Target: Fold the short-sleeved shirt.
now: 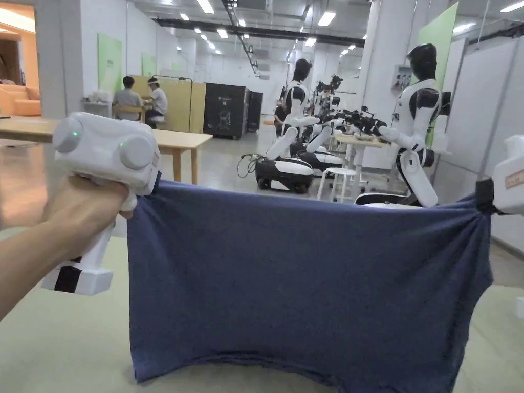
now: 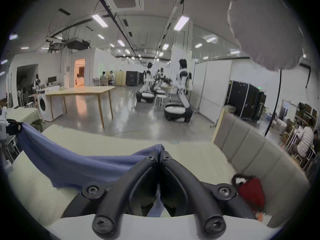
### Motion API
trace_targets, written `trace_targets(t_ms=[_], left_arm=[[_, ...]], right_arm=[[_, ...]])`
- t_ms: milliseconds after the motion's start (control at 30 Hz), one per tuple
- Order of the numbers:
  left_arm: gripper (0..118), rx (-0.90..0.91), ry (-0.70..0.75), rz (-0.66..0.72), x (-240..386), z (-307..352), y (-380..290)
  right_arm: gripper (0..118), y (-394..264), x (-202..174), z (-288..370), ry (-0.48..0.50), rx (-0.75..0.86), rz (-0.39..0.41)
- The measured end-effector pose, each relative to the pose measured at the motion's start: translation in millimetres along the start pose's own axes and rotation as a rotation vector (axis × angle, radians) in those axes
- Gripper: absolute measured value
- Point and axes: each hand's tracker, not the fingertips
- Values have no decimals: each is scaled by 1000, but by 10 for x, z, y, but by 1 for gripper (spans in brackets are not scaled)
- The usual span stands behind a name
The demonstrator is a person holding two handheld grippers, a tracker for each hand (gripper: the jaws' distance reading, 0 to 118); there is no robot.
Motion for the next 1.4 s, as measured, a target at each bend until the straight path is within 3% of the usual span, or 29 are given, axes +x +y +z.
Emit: trace_targets(t_ms=[67, 200, 500, 567, 633, 933, 1267, 1300, 1333, 1367, 1400], left_arm=[[3, -20, -27, -9, 21, -11, -367], [3, -63, -91, -19, 14, 190, -1092], [3, -167, -150, -33, -201, 998, -2646], [3, -186, -171, -24, -277, 1246, -2947], [3, -174, -175, -13, -335, 1479, -3216], [3, -245, -215, 18, -618, 2198, -4028], [3, -290, -258, 9, -631, 2247, -4358], [5, -293, -269, 15, -635, 2230, -4385], [12, -295, -271, 20, -628, 2216, -4401], [36, -297, -271, 27, -634, 2207, -4413], [88, -316, -259, 44, -640, 2197, -4430]], right_arm=[[2, -482, 28, 84, 11, -53, -2], [2, -1407, 123, 480, 62, -138, -91], [2, -2967, 198, 1778, 124, -238, -90], [2, -3264, 153, 2023, 123, -264, -37], [2, -3516, 145, 2236, 122, -275, -65], [2, -4059, 154, 2929, 146, -296, -104], [3, -4317, 197, 2859, 146, -347, -127], [10, -4332, 194, 2832, 147, -359, -131], [28, -4341, 185, 2821, 131, -369, -132], [67, -4358, 185, 2808, 122, -377, -130], [116, -4377, 185, 2802, 123, -376, -129]])
